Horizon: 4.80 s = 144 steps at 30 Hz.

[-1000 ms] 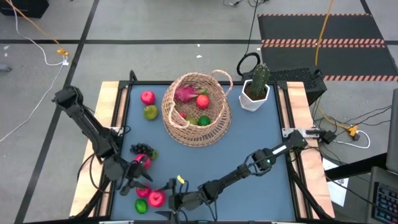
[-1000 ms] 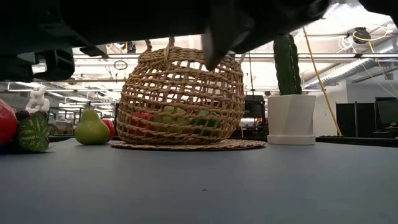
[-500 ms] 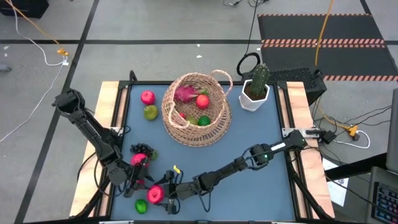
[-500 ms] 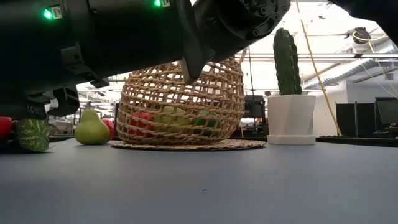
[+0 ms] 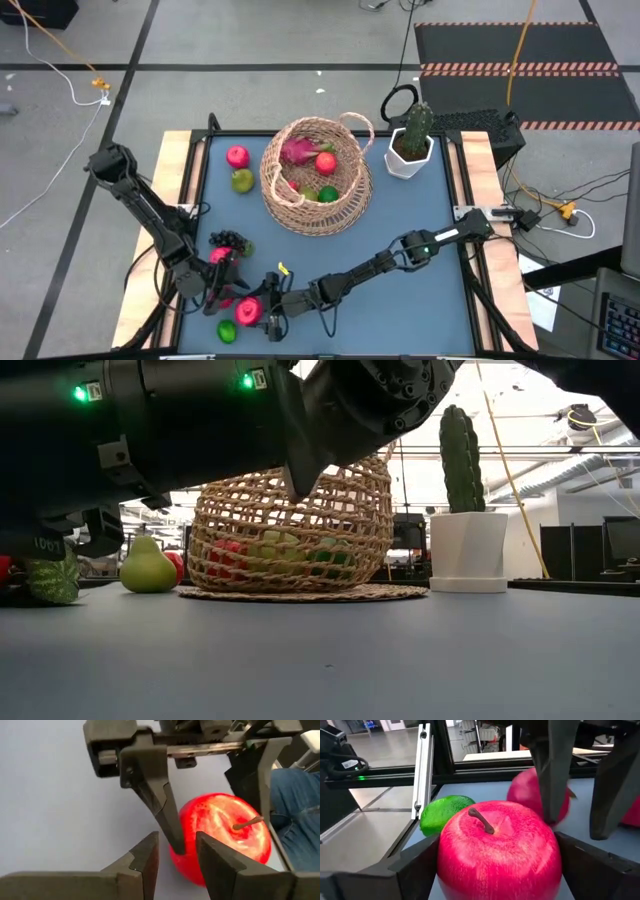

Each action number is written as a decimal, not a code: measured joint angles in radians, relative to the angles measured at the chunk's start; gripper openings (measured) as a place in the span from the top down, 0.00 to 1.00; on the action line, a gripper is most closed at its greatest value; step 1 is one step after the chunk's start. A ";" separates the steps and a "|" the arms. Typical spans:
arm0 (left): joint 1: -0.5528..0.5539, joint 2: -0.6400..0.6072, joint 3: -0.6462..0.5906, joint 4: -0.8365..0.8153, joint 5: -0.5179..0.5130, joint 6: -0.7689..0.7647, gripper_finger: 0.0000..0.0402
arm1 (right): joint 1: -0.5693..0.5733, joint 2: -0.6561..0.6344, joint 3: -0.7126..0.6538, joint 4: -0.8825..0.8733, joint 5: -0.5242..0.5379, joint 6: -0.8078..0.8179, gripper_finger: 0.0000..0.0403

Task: Build produce basket
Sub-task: Put the apple into the brown basket, then put the grapes into the brown basket

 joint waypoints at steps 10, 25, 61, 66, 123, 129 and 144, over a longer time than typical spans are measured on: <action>-0.007 0.049 0.000 0.000 0.003 -0.018 0.73 | 0.051 -0.080 -0.004 -0.168 0.109 -0.216 0.14; -0.002 0.155 0.003 0.044 -0.040 -0.166 0.74 | 0.128 -0.340 -0.004 -0.461 0.598 -0.552 0.13; 0.282 0.157 0.000 0.055 -0.342 -0.201 0.73 | -0.227 -1.138 -1.186 0.565 0.671 -0.482 0.12; 0.321 0.157 0.000 0.055 -0.343 -0.183 0.73 | -0.299 -1.137 -1.192 0.411 0.568 -0.397 0.09; 0.337 0.355 0.001 0.293 -0.326 -0.037 0.73 | 0.156 -1.157 -1.191 0.318 -0.029 -0.074 0.02; 0.337 0.355 0.000 0.306 -0.316 -0.039 0.73 | 0.173 -1.059 -1.198 0.316 -0.025 -0.091 0.02; 0.283 0.236 0.000 0.387 -0.042 0.055 0.73 | 0.138 -0.752 -1.207 0.446 0.211 0.112 0.02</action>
